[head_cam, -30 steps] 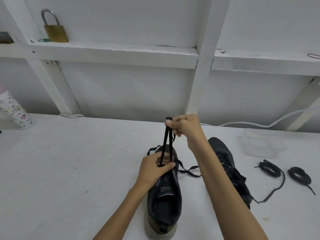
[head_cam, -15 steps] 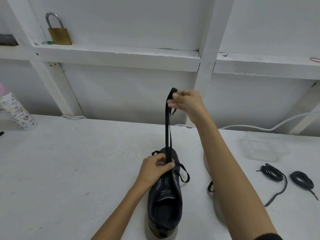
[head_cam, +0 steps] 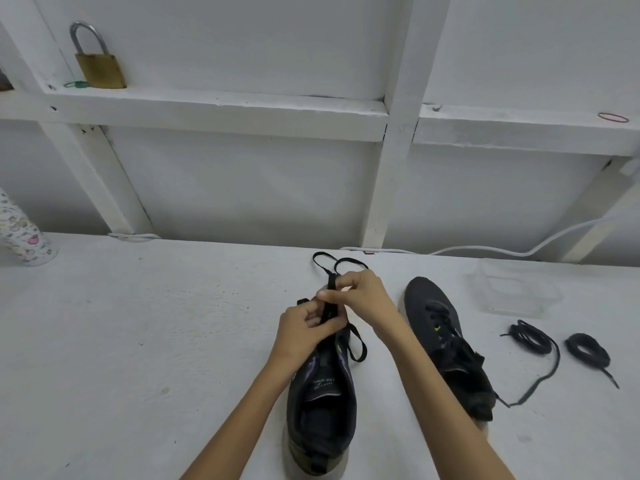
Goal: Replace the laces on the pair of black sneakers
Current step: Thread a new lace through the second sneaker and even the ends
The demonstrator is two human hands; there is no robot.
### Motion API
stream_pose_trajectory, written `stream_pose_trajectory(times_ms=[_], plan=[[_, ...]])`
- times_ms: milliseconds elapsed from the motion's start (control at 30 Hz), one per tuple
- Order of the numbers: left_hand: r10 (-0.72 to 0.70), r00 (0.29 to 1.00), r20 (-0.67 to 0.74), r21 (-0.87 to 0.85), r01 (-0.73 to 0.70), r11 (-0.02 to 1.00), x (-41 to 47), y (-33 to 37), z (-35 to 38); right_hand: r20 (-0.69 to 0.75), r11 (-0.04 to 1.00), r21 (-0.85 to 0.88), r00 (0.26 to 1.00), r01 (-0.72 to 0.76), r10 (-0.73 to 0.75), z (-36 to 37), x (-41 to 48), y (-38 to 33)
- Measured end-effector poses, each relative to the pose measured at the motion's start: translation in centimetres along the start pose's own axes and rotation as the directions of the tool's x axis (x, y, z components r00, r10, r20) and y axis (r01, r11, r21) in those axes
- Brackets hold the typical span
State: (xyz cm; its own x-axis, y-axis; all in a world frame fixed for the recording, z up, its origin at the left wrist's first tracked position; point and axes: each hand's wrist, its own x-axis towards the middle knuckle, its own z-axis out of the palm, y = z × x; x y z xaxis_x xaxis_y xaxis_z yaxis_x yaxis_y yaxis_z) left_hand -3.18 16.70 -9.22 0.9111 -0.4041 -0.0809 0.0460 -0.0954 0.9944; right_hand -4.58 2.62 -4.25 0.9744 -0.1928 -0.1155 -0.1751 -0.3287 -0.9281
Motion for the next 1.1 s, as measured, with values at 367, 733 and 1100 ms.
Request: stream_pose_trajectory(times_ms=[367,733,1100], plan=[[0.083,0.995,0.062,0.050,-0.086,0.995,-1.2,-0.7,0.0,-0.165,0.963,0.215,0.978,0.165,-0.131,-1.9,2.6,-5.9],[0.030,0.996,0.082,-0.074,-0.024,0.997,-0.5,-0.2,-0.3,-0.201,0.875,0.445,0.974,0.189,-0.108,-3.3,5.3,-6.5],[0.123,0.992,-0.003,-0.084,-0.123,0.989,2.3,4.1,-0.4,0.378,0.989,0.079,0.922,-0.123,0.085,-2.5,0.9,1.2]])
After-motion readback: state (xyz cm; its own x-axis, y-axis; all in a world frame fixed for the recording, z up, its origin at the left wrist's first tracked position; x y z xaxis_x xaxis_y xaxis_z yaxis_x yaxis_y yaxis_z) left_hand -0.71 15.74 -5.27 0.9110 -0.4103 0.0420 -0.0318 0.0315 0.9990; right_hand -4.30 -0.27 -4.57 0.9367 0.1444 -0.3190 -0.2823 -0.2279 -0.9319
